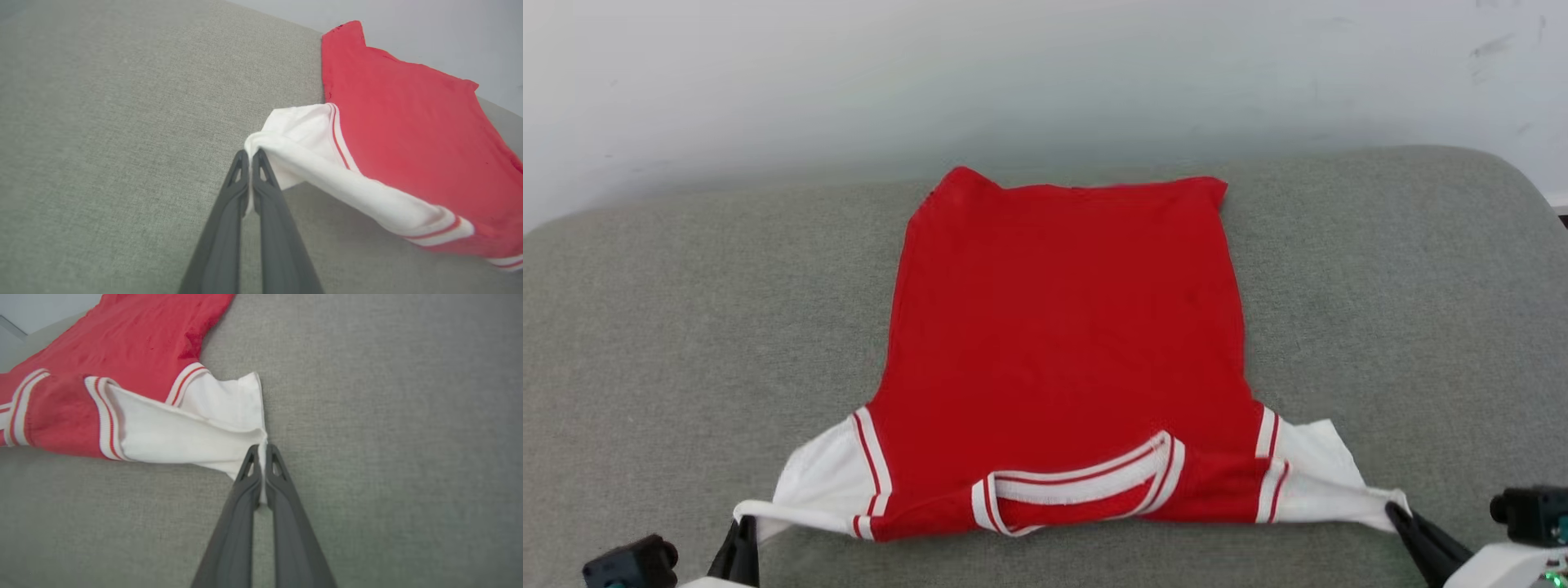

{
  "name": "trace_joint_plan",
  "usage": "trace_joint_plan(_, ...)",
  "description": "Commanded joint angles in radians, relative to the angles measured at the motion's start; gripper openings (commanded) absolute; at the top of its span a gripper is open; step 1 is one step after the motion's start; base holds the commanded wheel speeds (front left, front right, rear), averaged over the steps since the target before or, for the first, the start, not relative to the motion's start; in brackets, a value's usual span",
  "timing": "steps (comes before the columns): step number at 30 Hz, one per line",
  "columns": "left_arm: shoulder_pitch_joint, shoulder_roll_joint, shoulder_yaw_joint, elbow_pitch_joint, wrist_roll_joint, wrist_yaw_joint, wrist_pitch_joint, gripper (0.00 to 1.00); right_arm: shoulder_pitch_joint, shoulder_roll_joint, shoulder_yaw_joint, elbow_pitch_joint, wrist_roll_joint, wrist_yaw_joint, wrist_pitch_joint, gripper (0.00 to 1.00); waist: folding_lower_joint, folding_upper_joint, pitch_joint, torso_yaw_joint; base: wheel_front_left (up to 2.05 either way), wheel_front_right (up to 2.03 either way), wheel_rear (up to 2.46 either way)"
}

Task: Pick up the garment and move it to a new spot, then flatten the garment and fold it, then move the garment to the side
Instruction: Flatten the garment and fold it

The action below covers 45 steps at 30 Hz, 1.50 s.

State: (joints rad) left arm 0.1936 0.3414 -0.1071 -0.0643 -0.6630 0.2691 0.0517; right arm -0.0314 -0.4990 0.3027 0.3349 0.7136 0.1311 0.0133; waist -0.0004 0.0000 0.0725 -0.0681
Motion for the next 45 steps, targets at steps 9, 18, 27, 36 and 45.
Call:
trace_joint_plan(9, 0.059, 0.002, -0.040, -0.069, 0.052, 0.029, -0.003, 0.00, 0.232, 0.166, -0.247, -0.187, -0.167, -0.001, 0.255, 1.00, 0.0004, 0.0000, -0.006, 0.025, 0.00, 0.00, 0.00)
trace_joint_plan(18, -0.017, -0.010, -0.079, -0.111, 0.082, 0.026, -0.009, 0.00, 0.033, 0.203, -0.389, -0.250, -0.156, -0.001, 0.300, 1.00, 0.0004, 0.0000, 0.061, 0.044, 0.00, 0.00, 0.00)
trace_joint_plan(27, -0.150, -0.044, -0.132, -0.151, 0.128, 0.013, -0.044, 0.00, -0.438, 0.121, -0.360, 0.013, -0.081, -0.001, 0.395, 1.00, 0.0004, 0.0000, 0.249, 0.087, 0.00, 0.00, 0.00)
trace_joint_plan(36, -0.283, -0.084, -0.197, -0.199, 0.171, -0.012, -0.071, 0.00, -0.828, 0.048, -0.267, 0.211, -0.046, -0.001, 0.671, 1.00, 0.0004, 0.0000, 0.415, 0.168, 0.00, 0.00, 0.00)
trace_joint_plan(45, -0.370, -0.118, -0.244, -0.194, 0.176, -0.043, -0.095, 0.00, -1.078, 0.062, -0.191, 0.342, -0.067, -0.001, 0.821, 1.00, 0.0004, 0.0000, 0.526, 0.225, 0.00, 0.00, 0.00)
